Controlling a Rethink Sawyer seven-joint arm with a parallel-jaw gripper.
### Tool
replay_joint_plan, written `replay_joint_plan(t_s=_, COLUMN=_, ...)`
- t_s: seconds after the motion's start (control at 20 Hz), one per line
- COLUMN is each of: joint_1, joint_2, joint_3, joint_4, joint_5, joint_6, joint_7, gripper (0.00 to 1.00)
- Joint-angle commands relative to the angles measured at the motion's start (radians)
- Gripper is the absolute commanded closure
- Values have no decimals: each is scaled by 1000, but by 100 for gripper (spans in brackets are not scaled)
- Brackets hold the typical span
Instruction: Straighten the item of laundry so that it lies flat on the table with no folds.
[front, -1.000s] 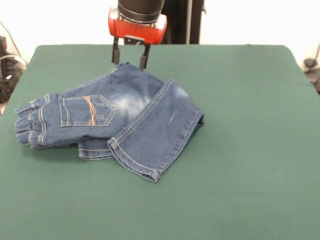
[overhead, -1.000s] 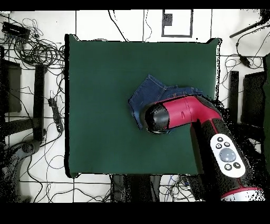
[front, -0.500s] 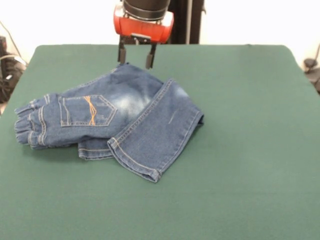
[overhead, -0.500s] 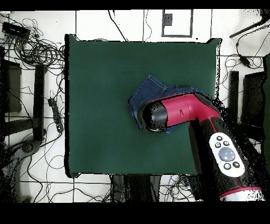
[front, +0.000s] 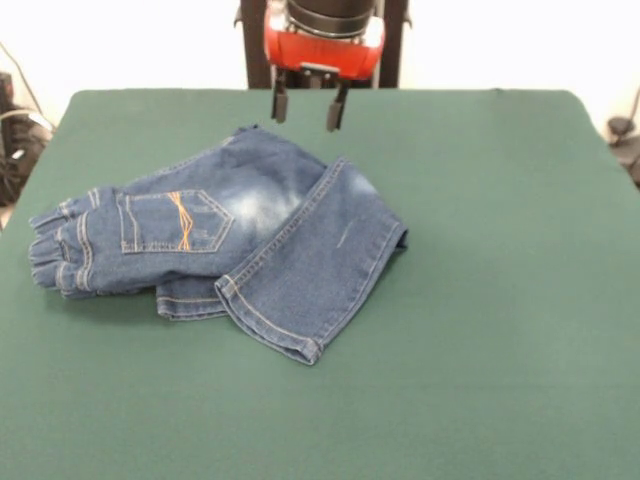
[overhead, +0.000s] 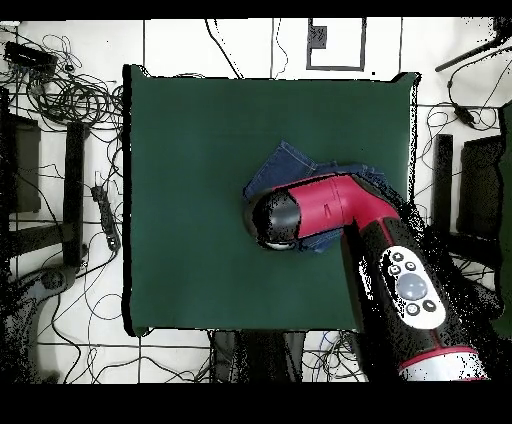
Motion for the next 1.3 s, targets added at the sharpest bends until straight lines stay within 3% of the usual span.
replay_joint_plan(t_s=0.05, joint_1=59, joint_2=49, joint_3=-24, joint_4=125, joint_5=-75, joint_6=-188, joint_7=39, gripper=0)
replay_joint_plan(t_s=0.4, joint_1=151, joint_2=118, joint_3=-193, joint_4=147, joint_5=-298, joint_6=-528, joint_7=200, gripper=0)
replay_joint_plan(t_s=0.8, joint_1=203, joint_2=145, joint_3=-290, joint_4=136, joint_5=-278, joint_6=-626, joint_7=165, gripper=0)
replay_joint_plan(t_s=1.3, joint_1=194, joint_2=141, joint_3=-288, joint_4=117, joint_5=-219, joint_6=-609, joint_7=95, gripper=0)
